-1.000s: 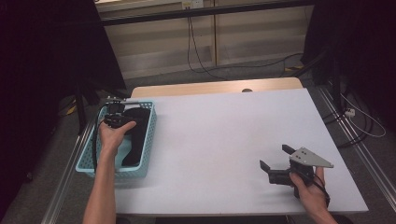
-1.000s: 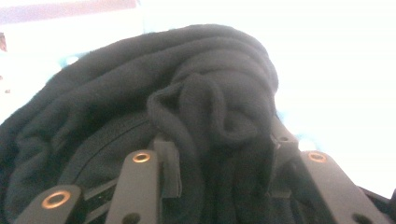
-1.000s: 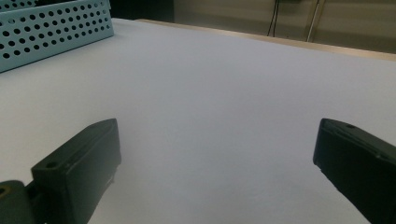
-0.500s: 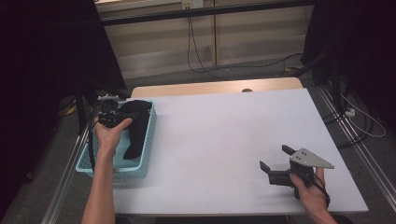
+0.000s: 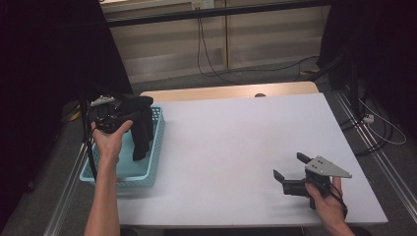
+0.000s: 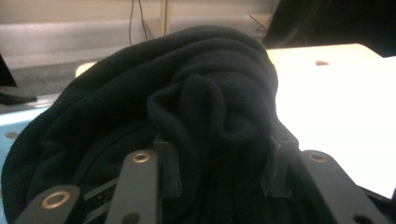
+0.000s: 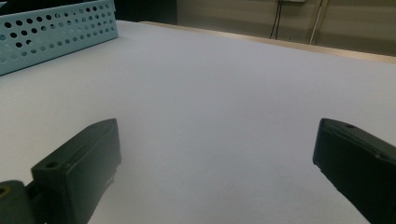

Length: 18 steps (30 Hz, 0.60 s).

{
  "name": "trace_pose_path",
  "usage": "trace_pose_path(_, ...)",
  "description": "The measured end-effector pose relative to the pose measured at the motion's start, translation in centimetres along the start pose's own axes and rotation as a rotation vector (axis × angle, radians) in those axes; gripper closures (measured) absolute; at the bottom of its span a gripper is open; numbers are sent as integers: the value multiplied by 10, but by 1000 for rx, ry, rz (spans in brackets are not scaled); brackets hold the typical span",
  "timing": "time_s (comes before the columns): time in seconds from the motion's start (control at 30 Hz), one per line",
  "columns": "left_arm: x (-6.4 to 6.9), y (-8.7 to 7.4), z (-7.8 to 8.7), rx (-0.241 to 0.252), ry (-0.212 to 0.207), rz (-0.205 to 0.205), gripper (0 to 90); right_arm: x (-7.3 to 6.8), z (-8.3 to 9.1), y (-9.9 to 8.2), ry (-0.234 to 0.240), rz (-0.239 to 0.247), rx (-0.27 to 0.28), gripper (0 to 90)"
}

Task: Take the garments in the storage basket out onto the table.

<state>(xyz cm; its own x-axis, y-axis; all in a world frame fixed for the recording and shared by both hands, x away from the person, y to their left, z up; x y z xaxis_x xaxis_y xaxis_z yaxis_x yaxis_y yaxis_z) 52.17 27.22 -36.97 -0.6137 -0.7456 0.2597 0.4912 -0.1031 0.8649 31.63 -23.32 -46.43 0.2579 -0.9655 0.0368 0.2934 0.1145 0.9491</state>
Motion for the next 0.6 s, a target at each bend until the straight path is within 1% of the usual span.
trace_pose_path(0.03, 0, 0, 0, 0, 0, 0, 583, 0, 0, 0, 0, 0, 0, 10)
trace_pose_path(0.1, 5, 5, 4, 28, -3, -12, 583, 0, 1, 0, 0, 1, 3, 10)
trace_pose_path(0.13, 5, 5, 4, 28, -3, -12, 583, 0, 1, 0, 0, 1, 3, 10)
trace_pose_path(0.17, 8, 9, 9, 42, -5, -25, 583, 0, 1, 0, 0, 1, 3, 10)
trace_pose_path(0.23, 11, 11, 12, 59, -6, -31, 583, 0, 1, 0, -1, 2, 4, 10)
trace_pose_path(0.27, 11, 11, 12, 59, -6, -31, 583, 0, 1, 0, -1, 2, 4, 10)
trace_pose_path(0.3, 13, 15, 17, 74, -9, -38, 583, 0, 1, 0, -1, 0, 2, 10)
trace_pose_path(0.33, 13, 15, 17, 74, -9, -38, 583, 0, 1, 0, -1, 0, 2, 10)
trace_pose_path(0.37, 16, 18, 21, 92, -12, -44, 583, 0, 1, 0, -1, 3, 3, 10)
trace_pose_path(0.43, 20, 22, 25, 80, -31, -50, 582, 0, 1, 0, 0, 3, 4, 10)
trace_pose_path(0.47, 24, 25, 29, 96, -33, -61, 582, 0, 1, 0, -2, 3, 5, 10)
trace_pose_path(0.5, 24, 25, 29, 96, -33, -61, 582, 0, 1, 0, 0, 2, 3, 10)
trace_pose_path(0.57, 32, 31, 36, 120, -36, -85, 581, 0, 1, 0, 0, 2, 4, 10)
trace_pose_path(0.6, 32, 31, 36, 120, -36, -85, 581, 0, 1, 0, 0, 2, 4, 10)
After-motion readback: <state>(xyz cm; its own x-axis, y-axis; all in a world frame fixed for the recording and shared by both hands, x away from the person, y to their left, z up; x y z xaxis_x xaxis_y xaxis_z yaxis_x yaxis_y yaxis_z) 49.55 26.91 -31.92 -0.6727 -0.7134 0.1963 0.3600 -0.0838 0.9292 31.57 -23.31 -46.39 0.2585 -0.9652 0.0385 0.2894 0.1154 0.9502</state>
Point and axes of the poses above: each handheld gripper's, and its own axes: z roughly backward along the jaws, y roughly out of its top, x roughly to its right, the point moved 5 cm from there along -z, roughly forward along the jaws, and after that the axes turned 13 degrees about -y, right-handed, at the moved point
